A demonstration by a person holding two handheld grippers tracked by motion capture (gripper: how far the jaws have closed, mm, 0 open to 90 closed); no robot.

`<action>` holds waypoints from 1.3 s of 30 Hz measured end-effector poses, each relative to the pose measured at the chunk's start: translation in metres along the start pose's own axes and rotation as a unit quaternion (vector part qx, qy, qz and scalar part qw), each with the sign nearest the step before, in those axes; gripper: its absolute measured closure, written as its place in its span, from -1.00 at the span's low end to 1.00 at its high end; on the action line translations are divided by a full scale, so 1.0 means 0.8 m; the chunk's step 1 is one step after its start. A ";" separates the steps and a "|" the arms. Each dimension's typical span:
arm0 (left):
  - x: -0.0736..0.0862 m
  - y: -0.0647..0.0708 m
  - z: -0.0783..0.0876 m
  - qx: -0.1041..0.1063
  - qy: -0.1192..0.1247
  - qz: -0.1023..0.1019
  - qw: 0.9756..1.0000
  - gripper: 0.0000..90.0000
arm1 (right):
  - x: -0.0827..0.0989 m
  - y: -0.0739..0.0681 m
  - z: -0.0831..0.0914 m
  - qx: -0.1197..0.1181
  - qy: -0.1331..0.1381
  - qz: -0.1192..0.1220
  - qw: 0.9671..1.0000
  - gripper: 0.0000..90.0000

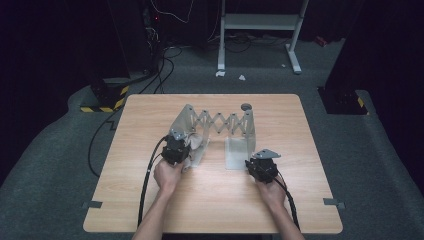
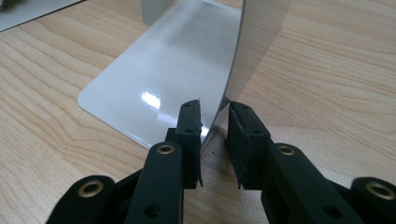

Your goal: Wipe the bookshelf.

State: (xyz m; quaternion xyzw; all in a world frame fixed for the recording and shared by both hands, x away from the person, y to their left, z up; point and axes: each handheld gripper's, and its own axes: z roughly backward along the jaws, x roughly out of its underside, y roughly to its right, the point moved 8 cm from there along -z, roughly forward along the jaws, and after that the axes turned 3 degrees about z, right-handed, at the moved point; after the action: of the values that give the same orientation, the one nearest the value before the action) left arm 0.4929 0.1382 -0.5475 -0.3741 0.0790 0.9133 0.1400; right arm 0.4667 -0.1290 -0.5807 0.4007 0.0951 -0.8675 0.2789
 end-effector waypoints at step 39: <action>-0.077 -0.007 0.076 -0.007 0.049 0.003 0.999 0.82 | 0.000 0.000 0.000 -0.002 0.000 -0.001 1.000 0.67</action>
State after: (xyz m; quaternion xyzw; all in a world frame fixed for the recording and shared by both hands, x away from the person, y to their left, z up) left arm 0.4964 0.1462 -0.4613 -0.4195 0.0805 0.8946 0.1311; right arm 0.4666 -0.1290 -0.5808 0.3999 0.0972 -0.8678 0.2786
